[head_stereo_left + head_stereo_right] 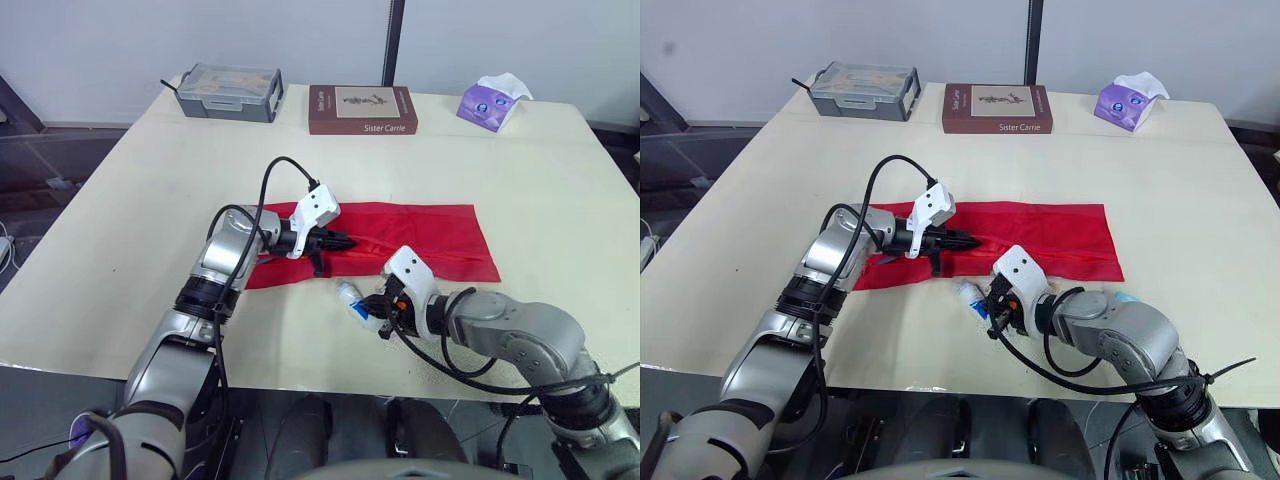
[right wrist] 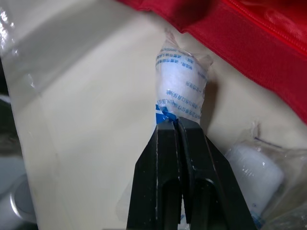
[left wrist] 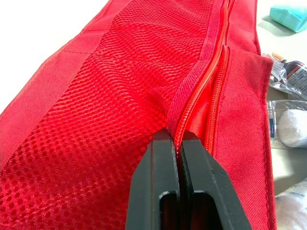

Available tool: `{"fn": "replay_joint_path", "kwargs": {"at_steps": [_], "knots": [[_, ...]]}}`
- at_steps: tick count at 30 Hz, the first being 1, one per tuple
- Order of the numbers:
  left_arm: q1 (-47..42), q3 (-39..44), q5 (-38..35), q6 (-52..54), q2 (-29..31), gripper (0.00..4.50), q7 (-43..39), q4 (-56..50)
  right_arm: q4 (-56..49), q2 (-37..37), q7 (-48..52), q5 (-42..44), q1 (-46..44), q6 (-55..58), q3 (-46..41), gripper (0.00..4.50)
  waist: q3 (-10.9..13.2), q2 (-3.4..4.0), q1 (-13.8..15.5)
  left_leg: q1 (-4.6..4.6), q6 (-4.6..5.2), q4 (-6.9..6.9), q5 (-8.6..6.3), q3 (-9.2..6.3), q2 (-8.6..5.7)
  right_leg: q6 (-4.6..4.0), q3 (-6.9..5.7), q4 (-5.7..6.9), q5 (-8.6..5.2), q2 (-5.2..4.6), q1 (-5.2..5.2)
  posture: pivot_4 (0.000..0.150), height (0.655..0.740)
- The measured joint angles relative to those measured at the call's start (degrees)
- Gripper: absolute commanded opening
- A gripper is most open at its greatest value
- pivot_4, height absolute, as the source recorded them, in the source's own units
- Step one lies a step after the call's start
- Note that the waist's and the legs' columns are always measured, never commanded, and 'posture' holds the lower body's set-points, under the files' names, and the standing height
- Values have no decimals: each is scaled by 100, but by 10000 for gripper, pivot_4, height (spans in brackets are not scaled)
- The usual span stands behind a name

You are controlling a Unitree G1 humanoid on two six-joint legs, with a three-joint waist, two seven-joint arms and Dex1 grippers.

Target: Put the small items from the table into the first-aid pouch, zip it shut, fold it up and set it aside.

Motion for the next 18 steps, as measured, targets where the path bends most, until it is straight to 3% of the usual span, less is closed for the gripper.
{"fn": "replay_joint_path", "kwargs": {"at_steps": [7,12,18], "knots": [[-87,6,-8,69,-1,0,0,-7,32,985,-561,641,-100,765,-1408,229,0,1,-5,1,0,0,0,-3,0,1,1,1,1,0,0,1500,7400],[-81,6,-8,70,-5,0,4,-106,209,1262,-874,677,-242,1162,-1923,229,1,2,-6,-1,0,-1,0,-1,0,0,1,1,0,0,-1,1500,7400],[-26,7,-8,59,-13,0,73,-154,-226,1532,-839,1545,-150,1811,-2742,229,0,4,-18,1,0,-2,0,-9,0,1,2,1,1,-1,0,1500,7400]]}}
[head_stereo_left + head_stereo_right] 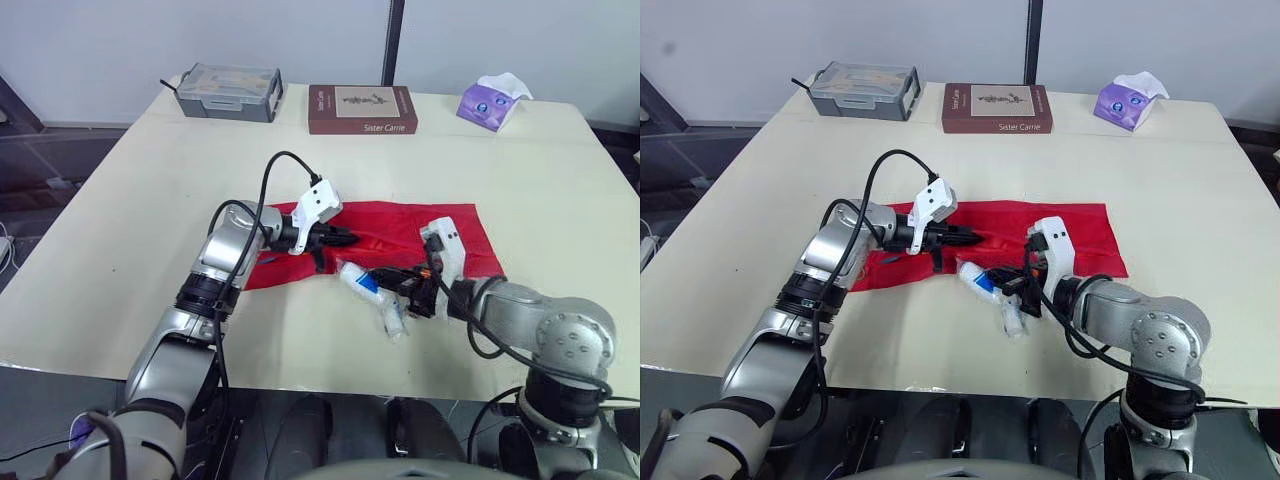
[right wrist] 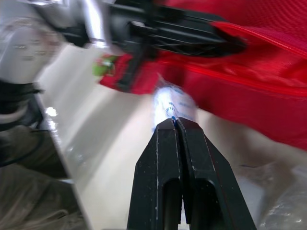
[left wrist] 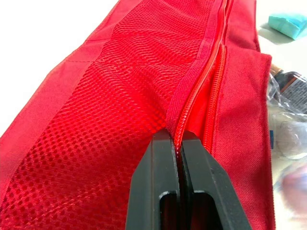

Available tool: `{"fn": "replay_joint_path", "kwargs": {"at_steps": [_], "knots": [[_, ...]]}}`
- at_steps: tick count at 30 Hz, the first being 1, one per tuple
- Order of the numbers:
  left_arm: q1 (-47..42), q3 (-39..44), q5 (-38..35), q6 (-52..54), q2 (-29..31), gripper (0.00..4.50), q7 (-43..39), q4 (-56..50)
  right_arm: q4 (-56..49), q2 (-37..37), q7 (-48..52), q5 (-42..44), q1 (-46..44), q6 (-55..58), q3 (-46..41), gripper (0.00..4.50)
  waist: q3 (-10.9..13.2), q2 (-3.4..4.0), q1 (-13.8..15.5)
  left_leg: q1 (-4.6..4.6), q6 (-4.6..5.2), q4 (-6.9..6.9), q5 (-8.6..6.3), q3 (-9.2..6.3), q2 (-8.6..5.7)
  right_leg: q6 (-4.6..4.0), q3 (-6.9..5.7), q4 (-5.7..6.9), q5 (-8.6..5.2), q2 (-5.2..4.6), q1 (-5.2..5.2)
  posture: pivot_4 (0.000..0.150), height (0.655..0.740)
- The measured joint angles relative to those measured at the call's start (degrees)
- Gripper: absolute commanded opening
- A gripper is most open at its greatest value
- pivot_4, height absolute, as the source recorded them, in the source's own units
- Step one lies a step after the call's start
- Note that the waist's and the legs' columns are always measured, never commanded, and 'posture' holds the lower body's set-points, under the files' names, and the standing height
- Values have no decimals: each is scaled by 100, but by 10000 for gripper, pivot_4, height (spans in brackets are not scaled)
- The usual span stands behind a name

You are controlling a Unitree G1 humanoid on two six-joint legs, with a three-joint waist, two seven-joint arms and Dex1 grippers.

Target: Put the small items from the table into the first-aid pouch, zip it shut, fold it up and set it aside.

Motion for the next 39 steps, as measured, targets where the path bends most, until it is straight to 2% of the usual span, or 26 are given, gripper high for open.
{"fn": "replay_joint_path", "kwargs": {"at_steps": [15,18,19,21,22,25,29,33,39], "knots": [[115,0,-3,-7,-3,0,105,-62,226,67,-172,326,-500,48,-562,229,1,1,-115,0,0,-3,0,-5,0,0,0,1,0,0,-1,1500,7400],[122,0,-3,-7,-11,0,122,-66,254,-197,-169,277,-477,36,-399,229,1,2,-117,0,0,-2,0,-1,-1,0,2,-1,0,-2,-1,1500,7400],[134,-1,-3,-7,-16,0,124,-74,187,-525,-25,243,-412,-15,-142,5602,1,3,-118,0,0,-3,0,0,-1,0,3,-1,0,-2,-1,1500,7400],[175,0,-2,-11,-9,0,124,-81,-74,-1101,283,258,-260,-30,334,12851,2,4,-116,1,0,-6,0,-2,-1,-1,2,-3,-1,-2,-1,1500,7400],[192,-1,0,-11,-4,0,125,-80,-206,-1354,418,234,-201,-53,588,19303,2,3,-123,0,0,-8,0,-3,0,-1,2,-4,-1,-1,-1,1500,7400],[194,-1,1,-12,-5,0,124,-83,-420,-1713,674,178,-149,-179,1102,31152,2,3,-129,3,0,-8,0,-4,0,-1,3,-2,-2,0,-2,1500,7400],[198,-2,2,-12,1,0,116,-97,-678,-1958,1035,213,-11,-377,1644,31152,2,3,-125,2,0,-7,0,-3,2,-1,3,-4,-1,0,-1,1500,7400],[234,-13,6,-12,41,0,96,-191,-340,-1965,954,-318,106,-679,2174,31152,1,3,-123,2,0,-8,0,-1,1,-1,4,-6,-2,1,-2,1500,7400],[298,-24,6,-5,63,0,79,-292,-295,-1934,870,-617,197,-827,2398,31152,1,3,-118,2,0,-7,0,-1,1,0,4,-6,-2,0,-2,1500,7400]]}}
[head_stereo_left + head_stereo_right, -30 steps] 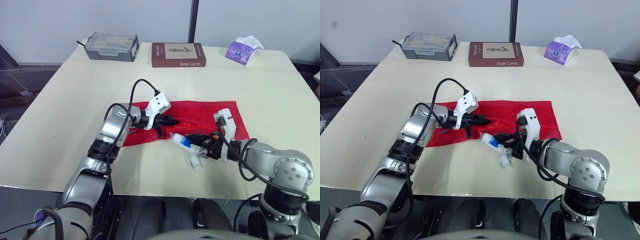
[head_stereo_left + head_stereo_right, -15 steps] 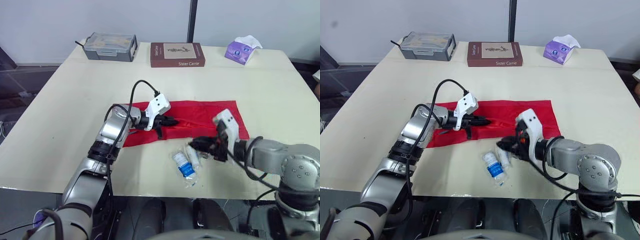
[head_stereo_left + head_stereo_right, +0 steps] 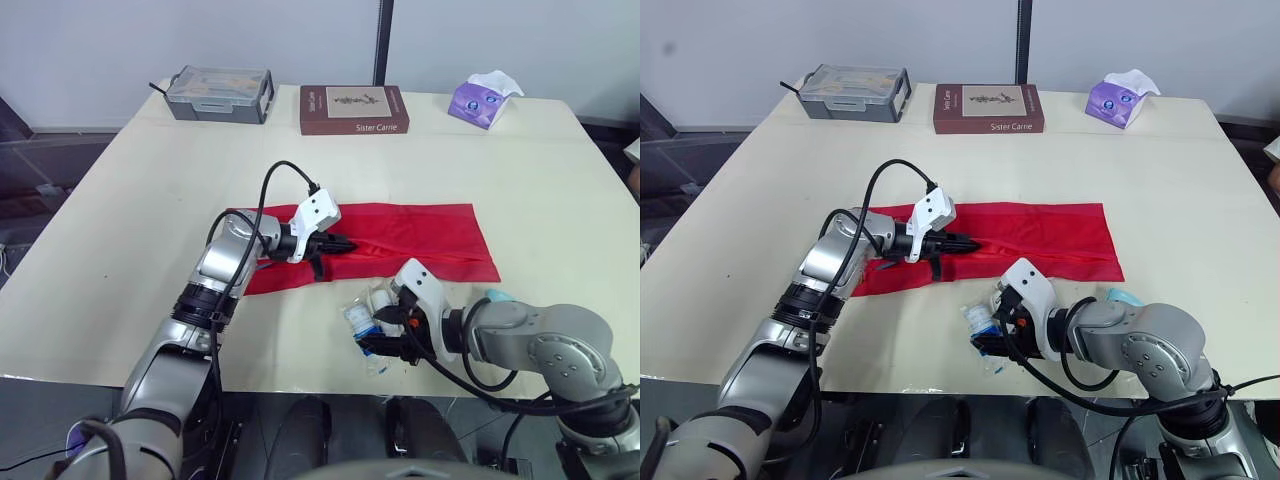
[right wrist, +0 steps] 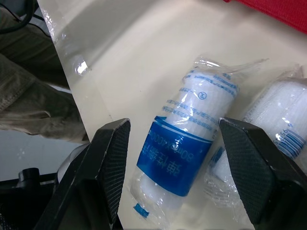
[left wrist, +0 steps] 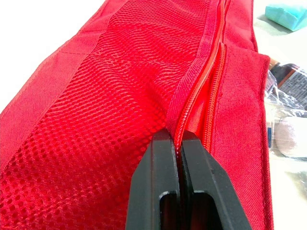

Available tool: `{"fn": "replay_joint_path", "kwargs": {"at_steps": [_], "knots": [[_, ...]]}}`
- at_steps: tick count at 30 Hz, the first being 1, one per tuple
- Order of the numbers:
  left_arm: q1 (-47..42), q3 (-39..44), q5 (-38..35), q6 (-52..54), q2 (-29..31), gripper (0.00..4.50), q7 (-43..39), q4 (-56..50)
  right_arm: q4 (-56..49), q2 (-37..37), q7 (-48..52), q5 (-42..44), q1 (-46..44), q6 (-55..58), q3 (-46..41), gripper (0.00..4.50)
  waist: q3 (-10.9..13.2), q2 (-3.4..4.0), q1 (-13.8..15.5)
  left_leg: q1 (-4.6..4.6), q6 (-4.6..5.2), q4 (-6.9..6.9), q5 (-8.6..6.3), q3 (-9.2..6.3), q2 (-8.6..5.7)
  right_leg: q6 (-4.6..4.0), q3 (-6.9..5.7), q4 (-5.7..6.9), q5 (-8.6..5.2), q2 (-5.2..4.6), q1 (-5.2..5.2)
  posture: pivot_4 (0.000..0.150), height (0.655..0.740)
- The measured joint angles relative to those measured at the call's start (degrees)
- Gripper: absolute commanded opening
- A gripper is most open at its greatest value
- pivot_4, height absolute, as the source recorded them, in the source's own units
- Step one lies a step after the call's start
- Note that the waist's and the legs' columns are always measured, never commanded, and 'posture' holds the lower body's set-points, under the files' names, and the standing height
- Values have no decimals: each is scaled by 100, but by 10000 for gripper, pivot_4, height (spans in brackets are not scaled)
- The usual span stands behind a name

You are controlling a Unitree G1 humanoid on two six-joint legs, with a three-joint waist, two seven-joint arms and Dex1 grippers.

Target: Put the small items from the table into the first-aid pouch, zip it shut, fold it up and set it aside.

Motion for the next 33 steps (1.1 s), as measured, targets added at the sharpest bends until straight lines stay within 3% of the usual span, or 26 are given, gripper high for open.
{"fn": "replay_joint_path", "kwargs": {"at_steps": [7,10,11,13,14,16,21,33], "knots": [[3,-4,3,-2,25,0,-19,-1,-148,-5,0,-161,139,-25,129,31152,-1,0,3,1,0,0,0,0,0,0,0,0,0,0,0,1500,7400],[9,-4,4,-3,28,0,-15,-1,-96,-95,25,-370,18,-122,458,22960,-1,1,1,2,0,0,0,2,0,0,1,0,0,0,0,1500,7400],[19,-6,4,-4,24,0,-15,-1,-21,-183,69,-535,-89,-196,694,15707,-2,0,3,2,0,0,0,1,0,-5,0,-1,-3,0,0,1500,7400],[38,-6,4,-4,28,0,-15,-1,33,-228,126,-605,-136,-246,826,12305,-2,0,5,1,0,0,0,1,0,-7,0,-1,-4,0,0,1500,7400],[50,-6,4,-4,28,0,-14,-1,37,-285,193,-684,-193,-325,953,5417,-2,0,3,1,0,0,0,0,0,-6,0,-2,-4,0,0,1500,7400],[57,-6,4,-4,28,0,-11,-1,27,-382,296,-777,-253,-439,1070,291,-3,0,2,3,0,0,0,0,0,-7,0,-1,-4,0,1,1500,7400],[65,-6,4,-10,23,0,3,-1,31,-460,508,-765,-191,-494,949,291,-3,0,9,1,0,0,0,1,0,-3,0,-2,-2,0,1,1500,7400],[78,-1,2,-116,-73,0,102,24,23,-150,461,1041,210,42,-1808,291,-2,0,15,-1,0,0,0,0,0,1,0,-4,1,-1,1,1500,7400]]}}
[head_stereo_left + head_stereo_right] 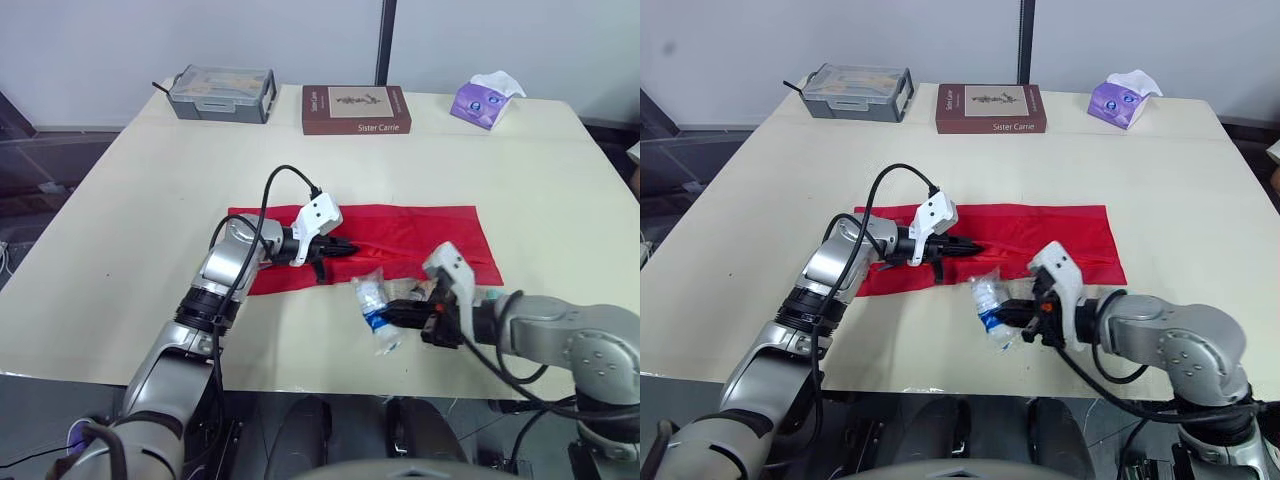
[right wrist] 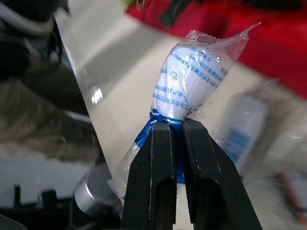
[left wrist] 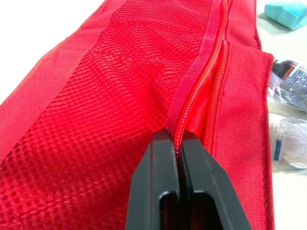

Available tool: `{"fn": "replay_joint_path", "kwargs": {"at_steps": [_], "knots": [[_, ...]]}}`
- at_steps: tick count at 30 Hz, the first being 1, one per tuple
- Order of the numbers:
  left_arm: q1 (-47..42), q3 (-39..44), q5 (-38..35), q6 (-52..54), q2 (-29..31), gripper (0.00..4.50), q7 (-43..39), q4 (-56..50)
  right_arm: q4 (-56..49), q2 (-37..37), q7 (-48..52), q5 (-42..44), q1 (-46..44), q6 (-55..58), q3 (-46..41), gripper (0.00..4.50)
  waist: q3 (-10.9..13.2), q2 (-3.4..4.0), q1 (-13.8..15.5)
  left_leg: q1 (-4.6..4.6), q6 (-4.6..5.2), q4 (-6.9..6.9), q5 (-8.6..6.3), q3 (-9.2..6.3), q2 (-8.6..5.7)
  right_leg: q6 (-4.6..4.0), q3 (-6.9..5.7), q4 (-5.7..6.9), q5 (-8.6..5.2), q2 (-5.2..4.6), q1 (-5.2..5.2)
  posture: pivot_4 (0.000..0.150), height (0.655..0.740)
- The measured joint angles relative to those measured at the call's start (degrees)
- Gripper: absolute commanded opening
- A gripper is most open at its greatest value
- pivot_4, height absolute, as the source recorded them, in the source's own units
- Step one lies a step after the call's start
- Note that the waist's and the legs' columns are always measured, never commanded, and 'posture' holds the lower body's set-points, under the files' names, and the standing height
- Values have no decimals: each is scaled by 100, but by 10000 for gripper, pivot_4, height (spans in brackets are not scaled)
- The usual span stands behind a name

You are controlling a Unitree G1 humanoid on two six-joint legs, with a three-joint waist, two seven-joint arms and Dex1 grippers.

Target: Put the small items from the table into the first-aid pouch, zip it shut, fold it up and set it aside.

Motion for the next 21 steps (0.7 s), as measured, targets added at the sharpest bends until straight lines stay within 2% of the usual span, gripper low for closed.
{"fn": "replay_joint_path", "kwargs": {"at_steps": [6,9,21], "knots": [[9,15,-34,-2,-52,0,1,-4,732,500,-585,-111,-677,124,137,291,1,3,-26,4,0,-2,0,1,3,-2,4,8,-1,7,-4,1500,7400],[8,20,-123,-1,-75,0,-8,-21,1409,965,-852,-495,-954,54,480,291,1,5,-20,-1,0,-3,0,6,2,-1,7,7,0,6,-9,1500,7400],[142,163,-143,-45,128,0,3,-198,3090,1544,-851,-1541,-1588,-472,908,291,2,7,-36,2,0,-4,0,11,1,0,12,9,1,5,-10,1500,7400]]}}
